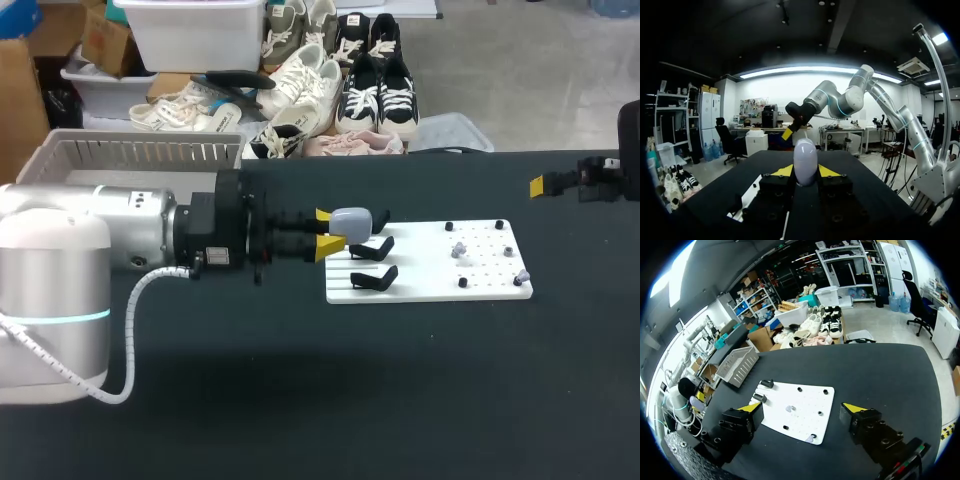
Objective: Pick up each earbud case from the left stands, insert the matching earbuds, close the lid, and place the case in the box.
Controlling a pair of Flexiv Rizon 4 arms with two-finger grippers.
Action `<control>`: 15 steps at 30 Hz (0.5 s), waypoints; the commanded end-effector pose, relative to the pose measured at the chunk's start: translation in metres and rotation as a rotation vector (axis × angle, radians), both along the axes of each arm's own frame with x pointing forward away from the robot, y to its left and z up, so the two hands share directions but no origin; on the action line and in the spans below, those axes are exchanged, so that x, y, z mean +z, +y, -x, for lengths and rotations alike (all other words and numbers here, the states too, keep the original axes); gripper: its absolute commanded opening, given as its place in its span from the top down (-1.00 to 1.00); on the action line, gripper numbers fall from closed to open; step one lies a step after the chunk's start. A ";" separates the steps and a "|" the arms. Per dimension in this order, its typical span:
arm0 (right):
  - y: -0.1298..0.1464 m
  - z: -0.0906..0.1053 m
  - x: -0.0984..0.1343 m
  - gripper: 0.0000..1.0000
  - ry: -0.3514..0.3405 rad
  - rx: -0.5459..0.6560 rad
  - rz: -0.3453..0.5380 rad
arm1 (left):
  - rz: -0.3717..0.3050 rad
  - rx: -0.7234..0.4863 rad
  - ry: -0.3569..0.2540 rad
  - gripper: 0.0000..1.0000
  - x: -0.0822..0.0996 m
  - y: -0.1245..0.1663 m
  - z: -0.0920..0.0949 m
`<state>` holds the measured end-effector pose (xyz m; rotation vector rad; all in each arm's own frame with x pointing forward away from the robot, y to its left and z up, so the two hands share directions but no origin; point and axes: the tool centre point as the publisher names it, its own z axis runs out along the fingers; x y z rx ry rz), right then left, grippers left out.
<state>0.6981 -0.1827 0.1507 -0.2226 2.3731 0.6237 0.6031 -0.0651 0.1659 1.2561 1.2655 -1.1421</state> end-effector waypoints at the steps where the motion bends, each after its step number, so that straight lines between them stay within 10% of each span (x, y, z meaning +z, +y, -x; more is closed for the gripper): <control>1: -0.002 -0.001 -0.001 -1.00 0.000 0.006 -0.004 | 0.028 0.016 -0.014 1.00 -0.004 -0.001 0.005; 15: -0.002 -0.001 -0.001 -1.00 0.000 0.006 -0.004 | 0.031 0.033 -0.024 1.00 -0.004 -0.001 0.005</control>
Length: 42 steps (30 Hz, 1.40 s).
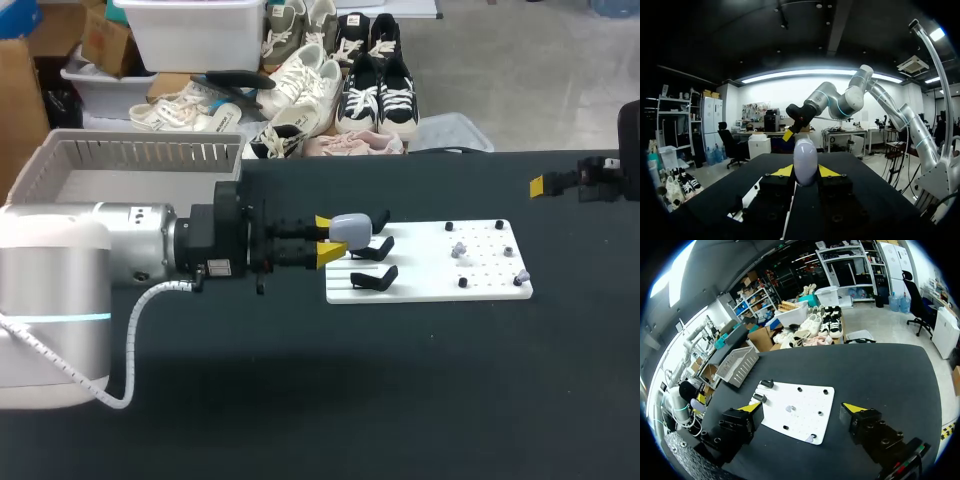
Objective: Pick up each earbud case from the left stands, insert the matching earbuds, close the lid, and place the case in the box.
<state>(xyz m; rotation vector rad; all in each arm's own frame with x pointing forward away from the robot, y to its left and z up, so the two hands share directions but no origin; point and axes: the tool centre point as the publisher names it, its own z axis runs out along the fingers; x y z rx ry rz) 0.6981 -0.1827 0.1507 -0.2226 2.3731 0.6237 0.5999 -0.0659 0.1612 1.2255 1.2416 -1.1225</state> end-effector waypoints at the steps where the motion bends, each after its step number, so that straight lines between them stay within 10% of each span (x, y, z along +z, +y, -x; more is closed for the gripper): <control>1: -0.002 -0.001 -0.001 -1.00 0.000 0.006 -0.004 | 0.003 0.008 -0.002 1.00 0.000 0.000 0.002; 42: -0.002 -0.001 -0.001 -1.00 0.000 0.006 -0.004 | -0.012 -0.126 -0.007 1.00 -0.015 -0.029 -0.014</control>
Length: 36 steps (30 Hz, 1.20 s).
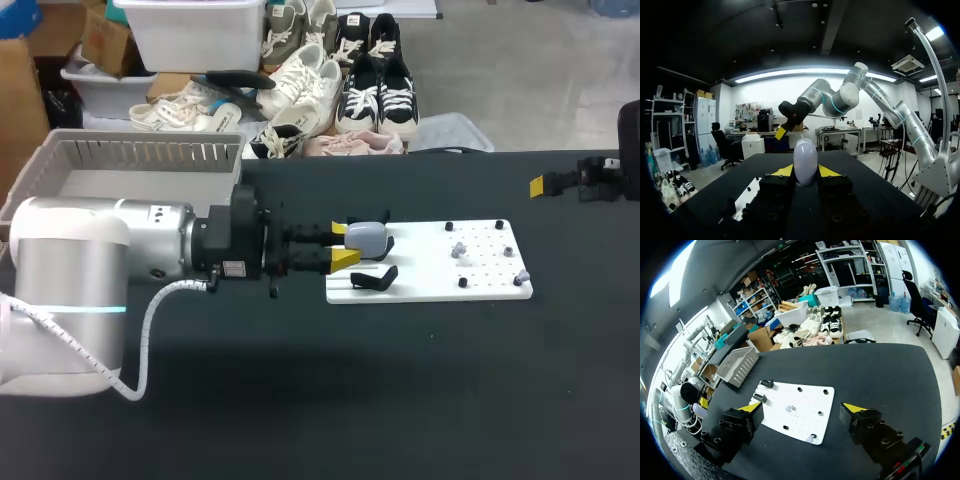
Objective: Pick up each earbud case from the left stands, insert the matching earbuds, close the lid, and place the case in the box.
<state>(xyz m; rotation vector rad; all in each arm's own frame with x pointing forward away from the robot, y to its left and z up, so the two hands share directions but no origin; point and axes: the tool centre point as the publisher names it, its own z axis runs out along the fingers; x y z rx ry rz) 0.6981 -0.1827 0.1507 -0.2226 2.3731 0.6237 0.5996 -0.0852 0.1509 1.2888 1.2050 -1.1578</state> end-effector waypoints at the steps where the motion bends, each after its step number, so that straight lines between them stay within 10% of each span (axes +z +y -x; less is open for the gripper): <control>1: -0.002 -0.001 -0.001 -1.00 0.000 0.006 -0.004 | -0.006 -0.060 0.006 1.00 -0.005 -0.011 -0.016; 36: 0.055 0.065 0.015 -1.00 -0.066 0.164 0.116 | -0.011 -0.081 0.060 1.00 -0.030 -0.024 -0.029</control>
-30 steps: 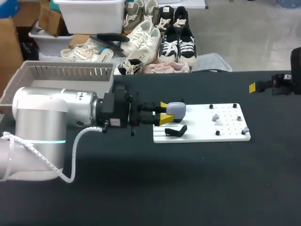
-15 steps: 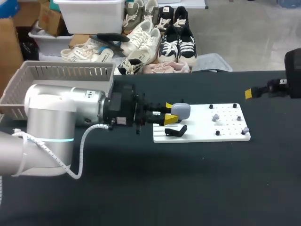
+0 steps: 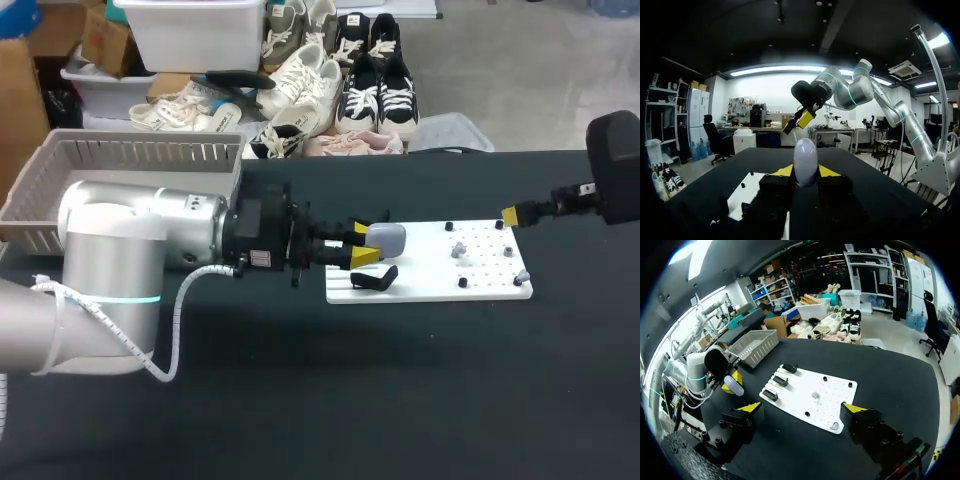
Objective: Pick up each earbud case from the left stands, insert the matching earbuds, close the lid, and place the case in the box.
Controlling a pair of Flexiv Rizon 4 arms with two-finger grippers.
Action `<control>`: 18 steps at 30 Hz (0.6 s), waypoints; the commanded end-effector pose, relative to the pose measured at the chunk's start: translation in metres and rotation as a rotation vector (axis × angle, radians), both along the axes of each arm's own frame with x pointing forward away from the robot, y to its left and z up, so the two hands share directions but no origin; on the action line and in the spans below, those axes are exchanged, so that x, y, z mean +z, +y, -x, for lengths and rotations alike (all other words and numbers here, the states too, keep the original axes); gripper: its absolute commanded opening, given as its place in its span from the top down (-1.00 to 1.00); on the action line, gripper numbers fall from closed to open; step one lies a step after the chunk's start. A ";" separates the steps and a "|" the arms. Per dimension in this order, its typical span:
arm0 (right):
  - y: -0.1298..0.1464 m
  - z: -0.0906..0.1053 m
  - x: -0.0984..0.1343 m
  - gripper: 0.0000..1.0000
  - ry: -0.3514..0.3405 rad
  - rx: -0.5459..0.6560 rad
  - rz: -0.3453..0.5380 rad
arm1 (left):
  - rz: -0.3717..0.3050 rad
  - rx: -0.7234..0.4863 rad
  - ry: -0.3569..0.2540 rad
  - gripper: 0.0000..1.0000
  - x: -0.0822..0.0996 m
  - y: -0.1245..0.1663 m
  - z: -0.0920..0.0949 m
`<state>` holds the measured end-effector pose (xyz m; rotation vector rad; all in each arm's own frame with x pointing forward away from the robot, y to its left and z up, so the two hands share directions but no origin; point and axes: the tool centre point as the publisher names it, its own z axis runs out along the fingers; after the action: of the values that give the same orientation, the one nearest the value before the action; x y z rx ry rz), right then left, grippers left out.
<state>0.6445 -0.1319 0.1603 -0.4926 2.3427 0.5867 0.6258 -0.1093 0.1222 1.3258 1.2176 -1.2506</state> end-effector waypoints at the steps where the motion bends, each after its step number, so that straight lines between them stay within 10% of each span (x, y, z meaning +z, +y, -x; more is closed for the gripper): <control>1: 0.007 0.015 0.005 -1.00 -0.012 -0.009 0.027 | 0.002 -0.009 0.001 1.00 -0.002 0.000 -0.003; 18: 0.045 0.042 -0.002 -1.00 0.007 0.110 0.068 | 0.015 -0.028 -0.005 1.00 -0.005 -0.003 -0.007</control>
<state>0.6048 -0.0916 0.1584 -0.6587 2.3564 0.5704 0.6289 -0.1116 0.1190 1.3316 1.1954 -1.2664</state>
